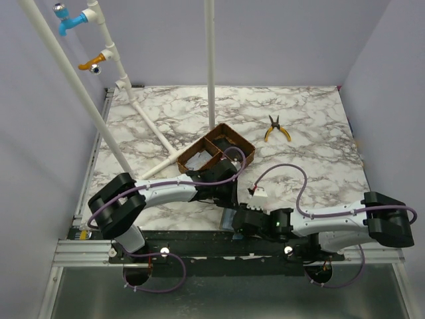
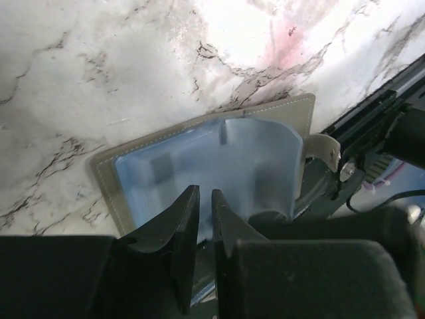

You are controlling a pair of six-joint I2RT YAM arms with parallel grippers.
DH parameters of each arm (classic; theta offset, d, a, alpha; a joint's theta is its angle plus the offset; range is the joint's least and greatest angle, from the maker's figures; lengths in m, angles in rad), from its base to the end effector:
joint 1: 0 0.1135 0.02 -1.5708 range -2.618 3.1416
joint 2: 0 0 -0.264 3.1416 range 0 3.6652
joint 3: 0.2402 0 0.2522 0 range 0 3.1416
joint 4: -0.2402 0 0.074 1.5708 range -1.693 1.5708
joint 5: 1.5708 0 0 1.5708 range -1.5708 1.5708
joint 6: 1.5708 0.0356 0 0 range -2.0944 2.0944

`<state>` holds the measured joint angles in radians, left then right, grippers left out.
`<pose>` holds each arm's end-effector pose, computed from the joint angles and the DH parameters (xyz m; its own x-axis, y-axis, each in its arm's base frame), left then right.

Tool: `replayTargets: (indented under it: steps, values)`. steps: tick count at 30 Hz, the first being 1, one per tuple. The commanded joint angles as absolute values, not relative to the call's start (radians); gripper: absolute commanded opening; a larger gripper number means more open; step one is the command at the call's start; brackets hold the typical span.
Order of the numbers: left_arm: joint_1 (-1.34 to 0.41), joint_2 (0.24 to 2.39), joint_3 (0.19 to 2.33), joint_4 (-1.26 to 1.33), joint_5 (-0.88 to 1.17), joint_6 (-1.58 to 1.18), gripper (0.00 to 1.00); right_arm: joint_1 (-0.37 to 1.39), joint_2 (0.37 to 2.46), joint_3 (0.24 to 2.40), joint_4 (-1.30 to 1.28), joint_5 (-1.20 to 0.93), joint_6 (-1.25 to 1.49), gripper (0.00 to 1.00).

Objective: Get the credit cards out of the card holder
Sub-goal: Remove the credit card from the card holder.

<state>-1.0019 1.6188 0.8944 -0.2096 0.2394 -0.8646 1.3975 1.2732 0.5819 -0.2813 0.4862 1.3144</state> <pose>0.1655 -0.2745 0.1725 -0.9616 0.1318 -0.2408 0.2509 0.7779 -0.5761 0.0559 0.2227 0.1688 -0.8346 0.1918 -0.5163 -0.0715 0.8918 0.4468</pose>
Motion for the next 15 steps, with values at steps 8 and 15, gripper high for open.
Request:
replayTargets:
  steps: [8, 15]
  values:
    - [-0.966, 1.499, 0.865, -0.251, 0.245, -0.843, 0.17, 1.388, 1.148, 0.452, -0.487, 0.583, 1.454, 0.41]
    - [-0.966, 1.477, 0.806, -0.269, 0.208, -0.850, 0.14, 1.370, 1.150, 0.414, -0.397, 0.579, 1.420, 0.51]
